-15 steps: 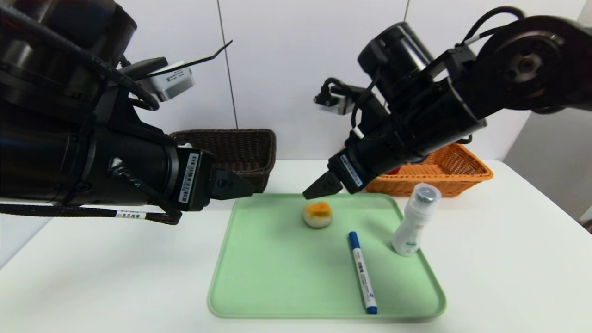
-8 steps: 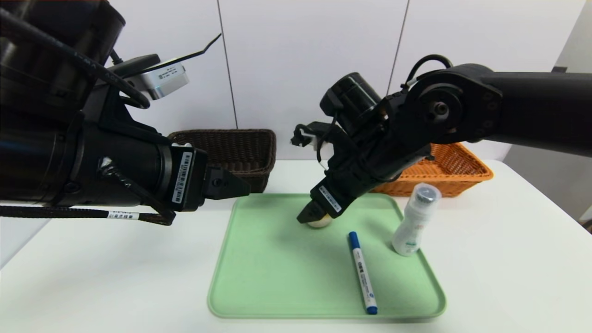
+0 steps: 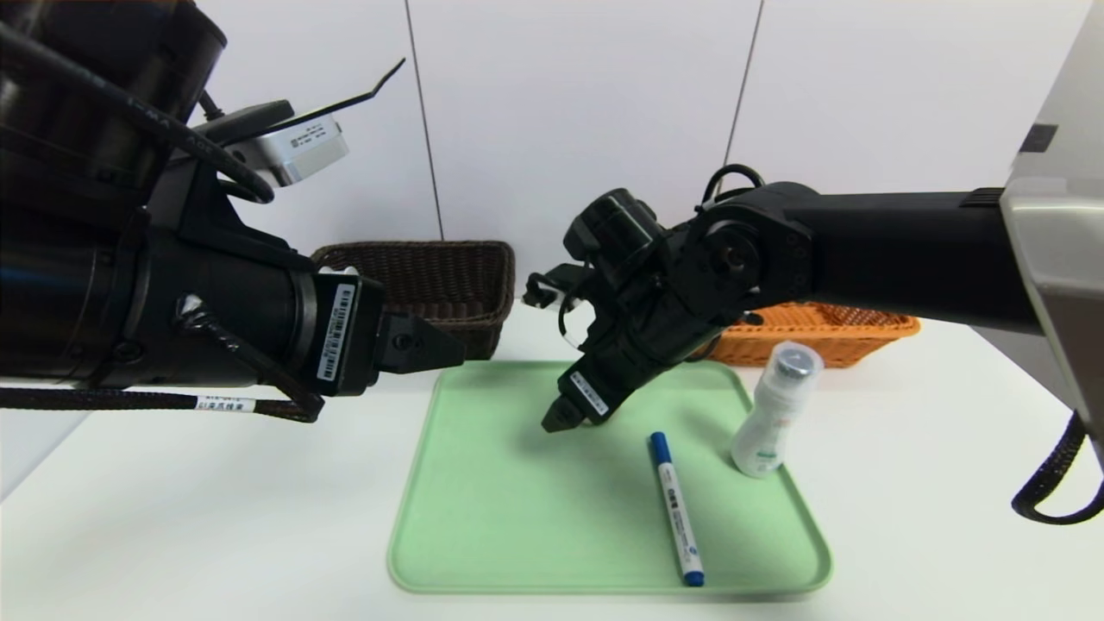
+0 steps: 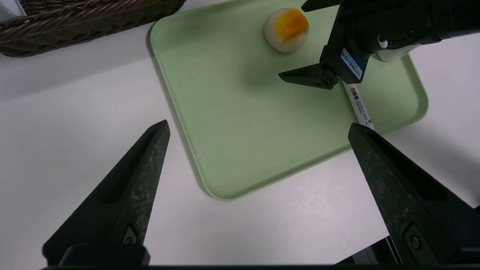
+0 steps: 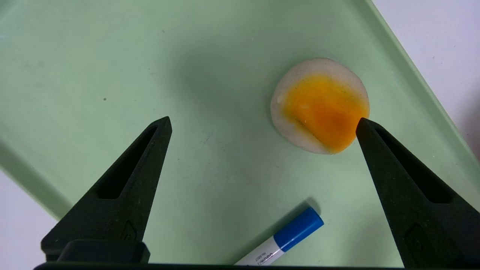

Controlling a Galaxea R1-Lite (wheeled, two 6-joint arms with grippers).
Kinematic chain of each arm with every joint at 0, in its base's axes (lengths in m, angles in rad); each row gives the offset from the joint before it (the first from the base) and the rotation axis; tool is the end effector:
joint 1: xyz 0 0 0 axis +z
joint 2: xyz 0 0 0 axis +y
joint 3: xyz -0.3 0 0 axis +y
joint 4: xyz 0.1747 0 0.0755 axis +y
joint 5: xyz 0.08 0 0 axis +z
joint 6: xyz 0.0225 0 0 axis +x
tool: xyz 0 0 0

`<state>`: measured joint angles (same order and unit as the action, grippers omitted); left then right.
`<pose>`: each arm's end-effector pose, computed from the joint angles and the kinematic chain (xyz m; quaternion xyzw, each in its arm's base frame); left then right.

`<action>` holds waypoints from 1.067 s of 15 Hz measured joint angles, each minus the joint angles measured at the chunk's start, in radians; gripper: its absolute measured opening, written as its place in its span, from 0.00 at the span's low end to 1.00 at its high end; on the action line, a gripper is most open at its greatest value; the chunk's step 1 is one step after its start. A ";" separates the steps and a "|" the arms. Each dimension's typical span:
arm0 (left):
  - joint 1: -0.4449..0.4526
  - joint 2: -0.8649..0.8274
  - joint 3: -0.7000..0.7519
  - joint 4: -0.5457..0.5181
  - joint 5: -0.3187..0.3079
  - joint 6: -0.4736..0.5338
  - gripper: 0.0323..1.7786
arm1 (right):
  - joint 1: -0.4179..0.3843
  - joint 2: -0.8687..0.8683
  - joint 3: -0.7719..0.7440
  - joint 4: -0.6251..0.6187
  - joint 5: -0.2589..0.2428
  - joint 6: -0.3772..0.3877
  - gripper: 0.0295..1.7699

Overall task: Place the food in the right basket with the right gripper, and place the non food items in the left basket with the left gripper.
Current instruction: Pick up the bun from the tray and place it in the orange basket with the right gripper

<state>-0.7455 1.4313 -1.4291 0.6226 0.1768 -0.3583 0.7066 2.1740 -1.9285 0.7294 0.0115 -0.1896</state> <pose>0.1614 -0.1436 0.3125 -0.0282 0.3184 -0.2136 0.9231 0.3159 0.2700 0.1930 -0.2371 0.4090 0.3507 0.8084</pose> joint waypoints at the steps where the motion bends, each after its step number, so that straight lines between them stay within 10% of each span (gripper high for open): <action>1: 0.000 0.000 0.001 0.000 0.000 0.000 0.95 | -0.001 0.008 0.000 -0.004 -0.003 0.000 0.96; 16: 0.001 -0.001 0.002 0.000 0.000 -0.003 0.95 | -0.011 0.048 0.000 -0.013 -0.004 0.006 0.96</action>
<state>-0.7440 1.4298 -1.4268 0.6223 0.1764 -0.3613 0.6951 2.2217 -1.9281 0.7168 0.0072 -0.1840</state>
